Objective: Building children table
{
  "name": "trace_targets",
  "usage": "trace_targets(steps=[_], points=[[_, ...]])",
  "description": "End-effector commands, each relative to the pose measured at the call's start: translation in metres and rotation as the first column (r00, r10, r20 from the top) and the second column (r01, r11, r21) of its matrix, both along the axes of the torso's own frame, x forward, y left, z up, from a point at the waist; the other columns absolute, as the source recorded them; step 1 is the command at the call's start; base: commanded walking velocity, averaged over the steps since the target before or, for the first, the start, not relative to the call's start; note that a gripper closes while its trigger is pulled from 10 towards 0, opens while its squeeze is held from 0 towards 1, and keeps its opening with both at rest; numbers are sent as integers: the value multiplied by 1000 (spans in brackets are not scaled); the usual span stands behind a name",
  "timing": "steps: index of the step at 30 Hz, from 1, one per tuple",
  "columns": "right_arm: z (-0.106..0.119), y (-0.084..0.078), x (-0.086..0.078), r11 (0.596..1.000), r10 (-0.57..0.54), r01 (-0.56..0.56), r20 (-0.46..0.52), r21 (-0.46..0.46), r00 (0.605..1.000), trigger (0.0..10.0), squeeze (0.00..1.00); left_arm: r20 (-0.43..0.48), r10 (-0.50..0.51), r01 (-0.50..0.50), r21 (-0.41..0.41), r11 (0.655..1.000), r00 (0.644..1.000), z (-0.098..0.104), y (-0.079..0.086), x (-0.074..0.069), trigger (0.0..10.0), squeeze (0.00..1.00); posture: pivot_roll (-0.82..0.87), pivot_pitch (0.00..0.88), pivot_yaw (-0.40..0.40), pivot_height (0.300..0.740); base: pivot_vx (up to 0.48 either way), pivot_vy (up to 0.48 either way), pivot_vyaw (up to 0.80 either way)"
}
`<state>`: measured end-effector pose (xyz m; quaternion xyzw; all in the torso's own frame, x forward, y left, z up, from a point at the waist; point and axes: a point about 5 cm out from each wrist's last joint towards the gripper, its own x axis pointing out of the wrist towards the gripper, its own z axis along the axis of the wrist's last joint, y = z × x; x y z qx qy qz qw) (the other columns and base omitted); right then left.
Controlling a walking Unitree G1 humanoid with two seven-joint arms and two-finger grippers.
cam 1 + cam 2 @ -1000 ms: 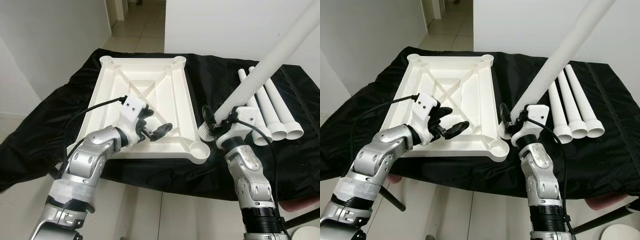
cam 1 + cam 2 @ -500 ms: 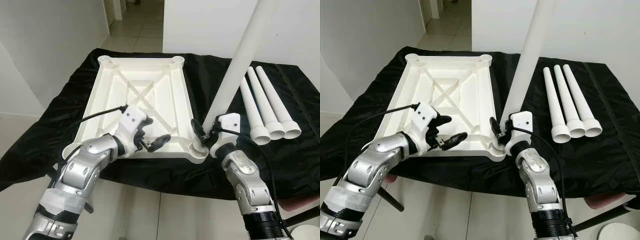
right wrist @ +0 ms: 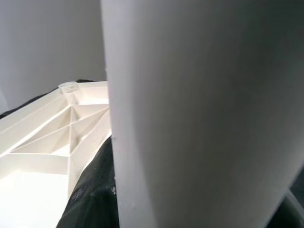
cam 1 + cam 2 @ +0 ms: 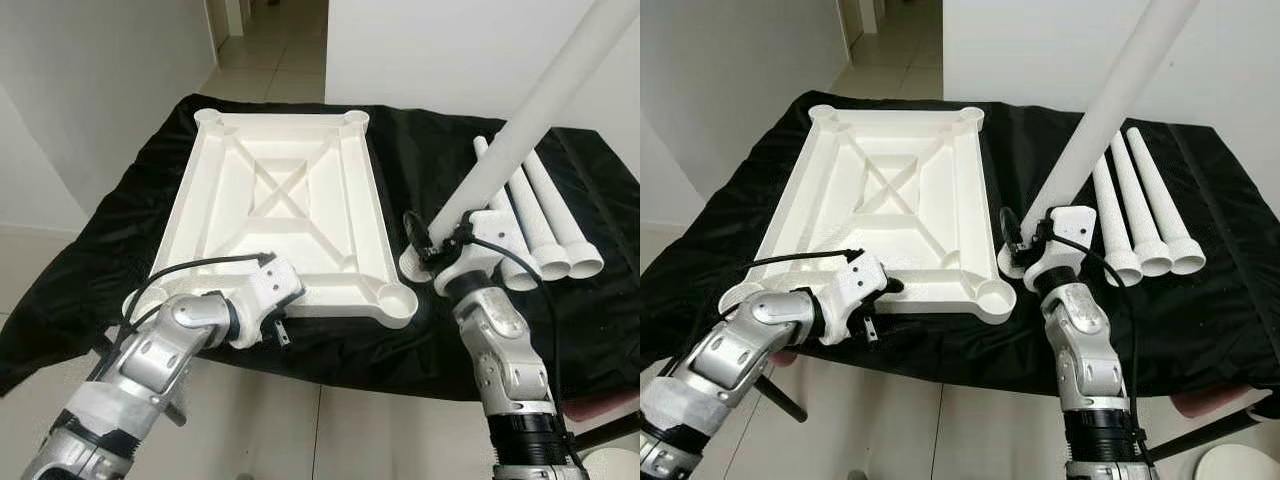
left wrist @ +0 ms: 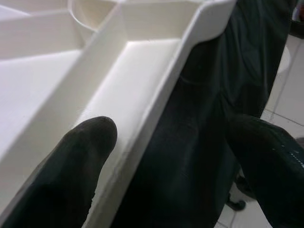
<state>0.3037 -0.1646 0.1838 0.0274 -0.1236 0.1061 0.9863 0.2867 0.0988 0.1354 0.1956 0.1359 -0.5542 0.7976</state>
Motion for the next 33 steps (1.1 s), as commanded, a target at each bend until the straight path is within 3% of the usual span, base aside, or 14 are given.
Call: trace_targets(steps=[1, 7, 10, 11, 26, 28, 29, 33], points=[[1, 1, -1, 1000, -4, 4, 6, -4, 1000, 10000, 0, 44, 76, -78, 30, 997, 996, -1, 0, 9, 10000, 0, -24, 55, 13, 740, 0, 0, 0], [0, 3, 0, 1000, -10, 10, 6, -11, 1000, 10000, 0, 39, 183, -185, 34, 982, 982, -2, -1, 28, 10000, 0, -31, 43, 22, 740, 0, 0, 0], [0, 2, 0, 1000, -14, 14, 7, -11, 1000, 10000, 0, 31, 198, -199, 32, 980, 980, -3, 0, 31, 9922, 0, -31, 43, 22, 740, 0, 0, 0], [1, 2, 1, 1000, -18, 18, 9, -13, 1000, 10000, 0, 19, 213, -214, 22, 977, 977, -3, 0, 34, 0, 0, -33, 41, 28, 740, 0, 0, 0], [-1, 0, 2, 999, -36, 36, 5, -21, 999, 10000, 0, 17, 147, -148, 13, 989, 989, -4, -13, 32, 0, 0, -35, 50, 32, 740, 0, 0, 0], [0, 0, 2, 999, -36, 36, 5, -22, 999, 10000, 0, 24, 123, -123, 3, 992, 992, -4, -21, 30, 0, 0, -34, 49, 31, 740, 0, 0, 0], [0, 0, 3, 999, -35, 36, 5, -24, 999, 10000, 0, 40, 66, -65, -11, 998, 997, -3, -38, 24, 0, 0, -33, 48, 30, 740, 0, 0, 0], [-1, 0, 3, 999, -34, 34, 4, -24, 999, 10000, 0, 40, 37, -36, -30, 999, 998, -2, -49, 20, 0, 0, -35, 42, 33, 740, 0, 0, 0]])
